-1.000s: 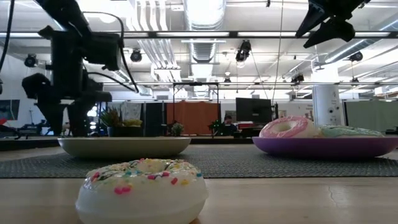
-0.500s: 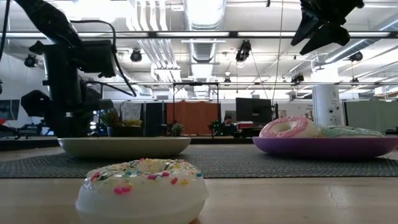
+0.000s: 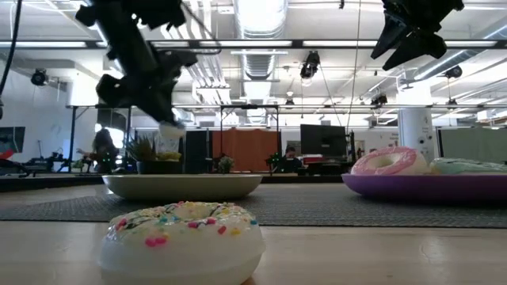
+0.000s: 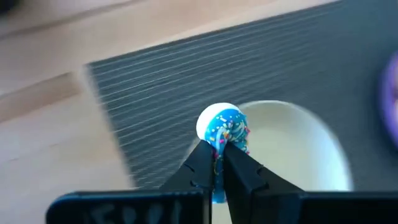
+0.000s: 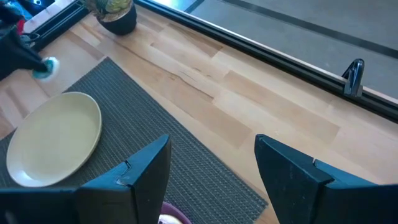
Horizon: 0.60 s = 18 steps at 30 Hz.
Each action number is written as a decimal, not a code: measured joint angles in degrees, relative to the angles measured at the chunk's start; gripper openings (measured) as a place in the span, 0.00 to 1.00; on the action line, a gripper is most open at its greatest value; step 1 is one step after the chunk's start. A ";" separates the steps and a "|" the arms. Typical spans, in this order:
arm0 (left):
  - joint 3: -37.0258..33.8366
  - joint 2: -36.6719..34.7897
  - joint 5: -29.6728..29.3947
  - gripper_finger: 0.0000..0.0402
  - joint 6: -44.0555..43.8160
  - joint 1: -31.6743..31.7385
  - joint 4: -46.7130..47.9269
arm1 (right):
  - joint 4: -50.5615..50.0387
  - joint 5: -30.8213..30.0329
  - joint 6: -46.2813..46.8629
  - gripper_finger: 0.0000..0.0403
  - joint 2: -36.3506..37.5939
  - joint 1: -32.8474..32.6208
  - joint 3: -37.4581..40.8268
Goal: Pick & Place donuts
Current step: Put the small blue donut on the beige plate
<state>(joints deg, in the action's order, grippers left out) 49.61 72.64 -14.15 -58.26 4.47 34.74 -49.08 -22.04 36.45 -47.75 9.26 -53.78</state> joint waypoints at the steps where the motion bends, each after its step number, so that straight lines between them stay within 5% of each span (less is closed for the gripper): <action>1: 1.02 1.05 -0.36 0.00 0.02 -1.27 -0.24 | 0.00 0.00 0.00 0.56 0.00 0.00 0.00; 10: 3.43 17.40 0.36 0.03 -2.54 -8.80 -1.55 | 0.00 -0.36 0.04 0.56 0.00 0.00 0.00; 18: 8.93 19.79 -2.46 0.24 -2.19 -10.97 6.85 | 0.00 0.93 0.63 0.56 0.02 -0.02 0.00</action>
<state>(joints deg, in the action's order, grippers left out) 58.55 92.42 -16.60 -60.45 -6.50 41.59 -49.08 -21.11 37.07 -47.73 9.23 -53.78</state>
